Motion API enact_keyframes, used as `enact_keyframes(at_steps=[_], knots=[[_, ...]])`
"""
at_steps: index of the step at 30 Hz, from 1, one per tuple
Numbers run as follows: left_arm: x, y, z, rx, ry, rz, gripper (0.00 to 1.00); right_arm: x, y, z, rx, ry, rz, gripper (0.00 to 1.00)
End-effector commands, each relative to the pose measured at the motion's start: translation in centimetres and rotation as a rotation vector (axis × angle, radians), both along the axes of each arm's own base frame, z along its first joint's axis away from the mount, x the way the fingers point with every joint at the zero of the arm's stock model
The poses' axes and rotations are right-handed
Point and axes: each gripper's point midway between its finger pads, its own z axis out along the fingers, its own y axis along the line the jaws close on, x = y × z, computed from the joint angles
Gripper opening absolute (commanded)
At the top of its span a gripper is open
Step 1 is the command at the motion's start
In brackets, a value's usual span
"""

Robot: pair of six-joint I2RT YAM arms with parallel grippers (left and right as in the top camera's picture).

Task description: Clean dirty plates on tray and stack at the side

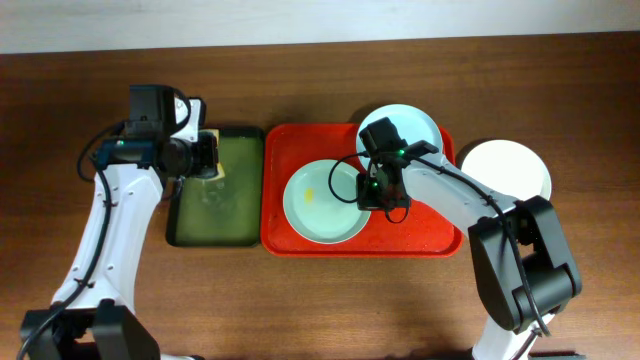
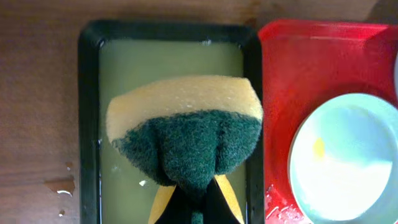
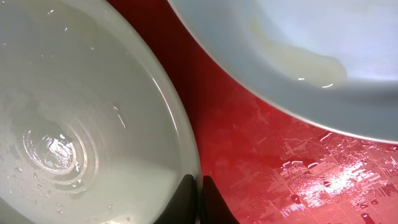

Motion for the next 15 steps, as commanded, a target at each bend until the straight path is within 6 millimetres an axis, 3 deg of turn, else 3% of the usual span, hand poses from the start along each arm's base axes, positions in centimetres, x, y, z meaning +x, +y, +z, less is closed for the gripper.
enact_keyframes(at_steps=[1, 5, 8, 13, 15], knots=[[-0.2, 0.2, -0.7, -0.003, 0.014, 0.025, 0.0, -0.4, 0.0, -0.7, -0.013, 0.012, 0.005, 0.04], [-0.6, -1.0, -1.0, -0.017, 0.033, 0.02, 0.0, -0.2, 1.1, -0.4, 0.047, 0.011, 0.016, 0.04], [-1.4, -3.0, -2.5, -0.01, 0.076, -0.032, 0.0, -0.1, 1.1, -0.4, 0.048, 0.007, 0.016, 0.04], [-1.2, -2.9, -6.6, 0.025, 0.176, -0.031, 0.0, 0.2, 2.0, -0.1, 0.093, -0.009, 0.051, 0.04], [-0.8, -2.0, -4.9, 0.073, 0.176, -0.011, 0.0, 0.2, 2.0, -0.1, 0.094, -0.01, 0.055, 0.04]])
